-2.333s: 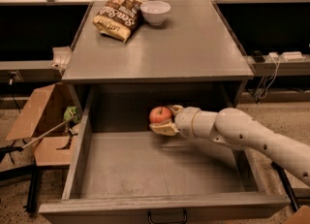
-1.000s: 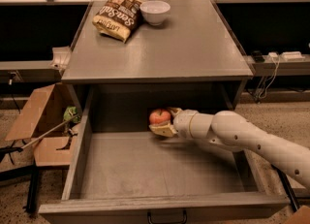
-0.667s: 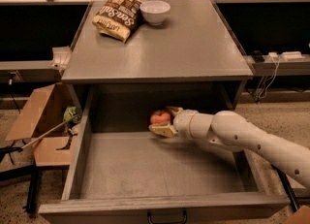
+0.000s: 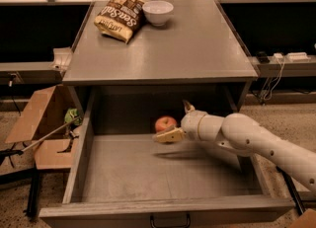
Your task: Place apple into top drawer
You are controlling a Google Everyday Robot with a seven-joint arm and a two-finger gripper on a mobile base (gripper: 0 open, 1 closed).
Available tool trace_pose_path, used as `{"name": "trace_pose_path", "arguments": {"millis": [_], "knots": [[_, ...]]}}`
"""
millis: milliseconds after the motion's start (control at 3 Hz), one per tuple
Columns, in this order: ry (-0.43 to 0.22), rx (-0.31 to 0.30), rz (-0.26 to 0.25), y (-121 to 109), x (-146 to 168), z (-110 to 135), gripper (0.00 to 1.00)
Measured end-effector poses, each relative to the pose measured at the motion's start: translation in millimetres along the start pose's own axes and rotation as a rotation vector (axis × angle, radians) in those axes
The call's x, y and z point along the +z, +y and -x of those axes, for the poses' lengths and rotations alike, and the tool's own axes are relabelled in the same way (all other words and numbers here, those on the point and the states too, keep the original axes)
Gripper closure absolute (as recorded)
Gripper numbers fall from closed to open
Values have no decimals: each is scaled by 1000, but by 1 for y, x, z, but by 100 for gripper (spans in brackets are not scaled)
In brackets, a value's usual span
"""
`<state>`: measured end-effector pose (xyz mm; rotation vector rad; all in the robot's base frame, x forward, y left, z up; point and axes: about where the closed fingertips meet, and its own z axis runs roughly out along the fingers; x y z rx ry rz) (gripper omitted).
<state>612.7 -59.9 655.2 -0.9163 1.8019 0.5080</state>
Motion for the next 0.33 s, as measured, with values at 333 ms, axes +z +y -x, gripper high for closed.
{"name": "trace_pose_path", "arguments": {"millis": [333], "knots": [[-86,-15,-37,-12,-38,24,0]]}}
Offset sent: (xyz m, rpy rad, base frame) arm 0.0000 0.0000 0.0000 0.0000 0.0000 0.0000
